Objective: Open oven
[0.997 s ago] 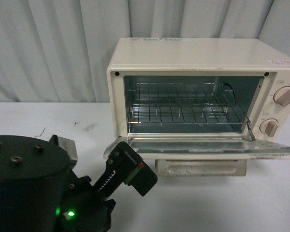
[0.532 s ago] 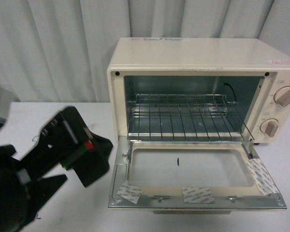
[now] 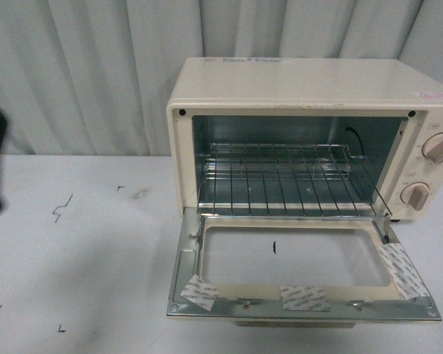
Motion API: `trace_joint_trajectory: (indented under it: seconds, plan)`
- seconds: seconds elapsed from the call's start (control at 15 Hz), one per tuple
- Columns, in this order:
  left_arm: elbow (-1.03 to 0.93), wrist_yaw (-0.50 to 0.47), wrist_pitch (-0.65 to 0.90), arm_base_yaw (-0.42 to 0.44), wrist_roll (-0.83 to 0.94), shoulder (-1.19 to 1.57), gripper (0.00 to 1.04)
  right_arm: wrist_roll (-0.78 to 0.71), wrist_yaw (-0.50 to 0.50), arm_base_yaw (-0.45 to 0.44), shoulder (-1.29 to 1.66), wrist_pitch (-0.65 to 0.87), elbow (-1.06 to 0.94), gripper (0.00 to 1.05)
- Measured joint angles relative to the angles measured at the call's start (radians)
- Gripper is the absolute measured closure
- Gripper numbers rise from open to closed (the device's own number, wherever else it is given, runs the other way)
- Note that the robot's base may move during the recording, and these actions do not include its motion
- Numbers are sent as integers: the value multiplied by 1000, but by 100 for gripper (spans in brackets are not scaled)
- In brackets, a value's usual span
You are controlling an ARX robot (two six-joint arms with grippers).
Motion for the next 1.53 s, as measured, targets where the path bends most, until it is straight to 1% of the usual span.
trace_joint_trajectory:
  seconds: [0.07,0.13,0.2,0.27,0.33,0.4,0.73,0.8,0.86,0.93,1.0,1.53]
  plan:
    - [-29,45,-23,43,97,-79,58,0,-2,0,0,0,0,6]
    - [-72,107,-36,95,156,-148,74,0,-1,0,0,0,0,6]
    - [-106,140,-19,130,174,-161,85,0,-1,0,0,0,0,6]
    - [-139,177,-78,167,188,-206,98,0,-1,0,0,0,0,6]
    - [-153,214,-130,201,196,-286,103,0,-1,0,0,0,0,6]
    - [-154,245,-183,237,196,-369,103,0,-1,0,0,0,0,6]
    - [-173,343,-409,333,196,-620,103,0,-1,0,0,0,0,6]
    - [-173,391,-441,364,196,-653,103,0,-1,0,0,0,0,6]
    - [-173,445,-479,432,196,-693,103,0,-1,0,0,1,0,6]
    - [-173,443,-517,452,196,-732,103,0,0,0,0,0,0,6]
    - [-173,456,-543,447,196,-765,103,0,-1,0,0,0,0,6]
    - [-173,459,-722,444,196,-943,103,0,-1,0,0,0,0,6]
